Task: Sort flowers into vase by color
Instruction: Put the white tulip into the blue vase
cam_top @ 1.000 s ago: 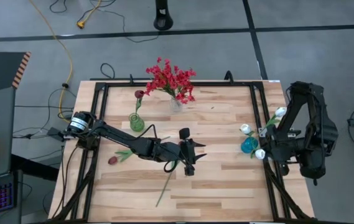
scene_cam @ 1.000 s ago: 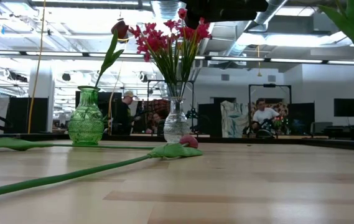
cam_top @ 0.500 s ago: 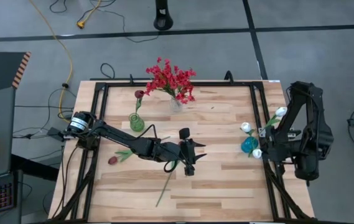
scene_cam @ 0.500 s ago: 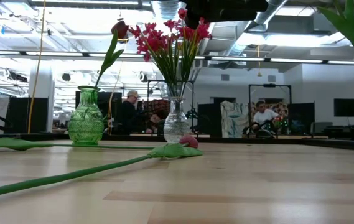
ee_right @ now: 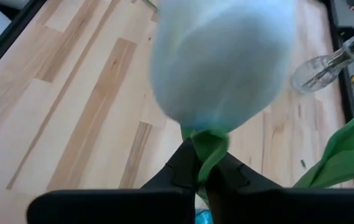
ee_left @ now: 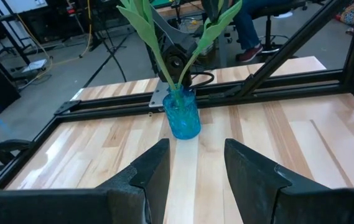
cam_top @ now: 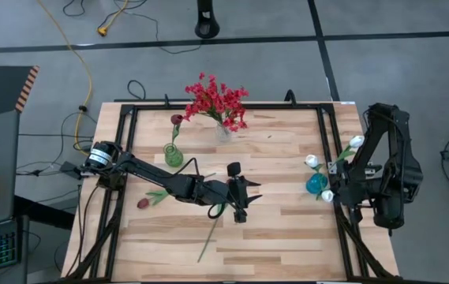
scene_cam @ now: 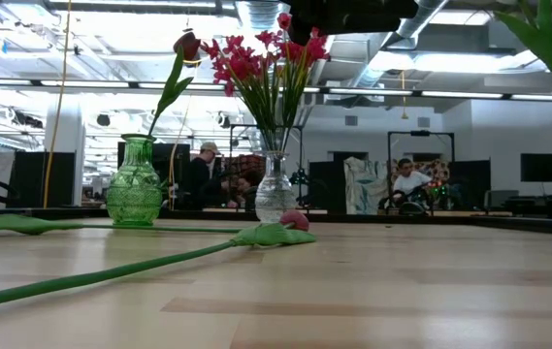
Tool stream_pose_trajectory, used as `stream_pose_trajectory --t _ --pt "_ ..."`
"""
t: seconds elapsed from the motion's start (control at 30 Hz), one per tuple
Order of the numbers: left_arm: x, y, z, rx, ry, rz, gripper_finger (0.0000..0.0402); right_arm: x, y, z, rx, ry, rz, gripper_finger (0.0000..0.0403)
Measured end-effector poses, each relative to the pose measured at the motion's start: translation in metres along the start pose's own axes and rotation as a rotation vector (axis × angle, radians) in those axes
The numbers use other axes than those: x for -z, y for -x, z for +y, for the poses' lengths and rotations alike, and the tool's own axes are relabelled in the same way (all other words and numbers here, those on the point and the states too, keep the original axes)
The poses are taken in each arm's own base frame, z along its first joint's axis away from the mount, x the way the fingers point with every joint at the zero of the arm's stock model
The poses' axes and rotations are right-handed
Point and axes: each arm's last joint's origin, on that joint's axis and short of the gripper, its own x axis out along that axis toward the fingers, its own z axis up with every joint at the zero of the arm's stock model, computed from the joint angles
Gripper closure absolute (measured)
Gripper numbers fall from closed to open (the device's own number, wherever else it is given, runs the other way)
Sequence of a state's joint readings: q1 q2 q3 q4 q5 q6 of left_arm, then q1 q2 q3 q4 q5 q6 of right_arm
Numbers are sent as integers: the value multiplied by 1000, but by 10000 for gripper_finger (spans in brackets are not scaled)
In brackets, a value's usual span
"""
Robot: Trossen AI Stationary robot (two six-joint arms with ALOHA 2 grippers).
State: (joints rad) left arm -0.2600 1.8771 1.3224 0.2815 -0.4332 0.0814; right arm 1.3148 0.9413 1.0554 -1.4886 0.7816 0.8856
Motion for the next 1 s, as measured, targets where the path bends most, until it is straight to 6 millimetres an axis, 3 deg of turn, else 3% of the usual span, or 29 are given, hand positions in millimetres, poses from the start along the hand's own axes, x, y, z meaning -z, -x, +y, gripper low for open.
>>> stream_pose_trajectory --t 0.37,1.0 --pt "0 0 0 0 0 0 261 0 0 0 -3 -4 -1 347" --pt "0 0 0 0 0 -1 261 -4 -6 -5 31 -275 43 346"
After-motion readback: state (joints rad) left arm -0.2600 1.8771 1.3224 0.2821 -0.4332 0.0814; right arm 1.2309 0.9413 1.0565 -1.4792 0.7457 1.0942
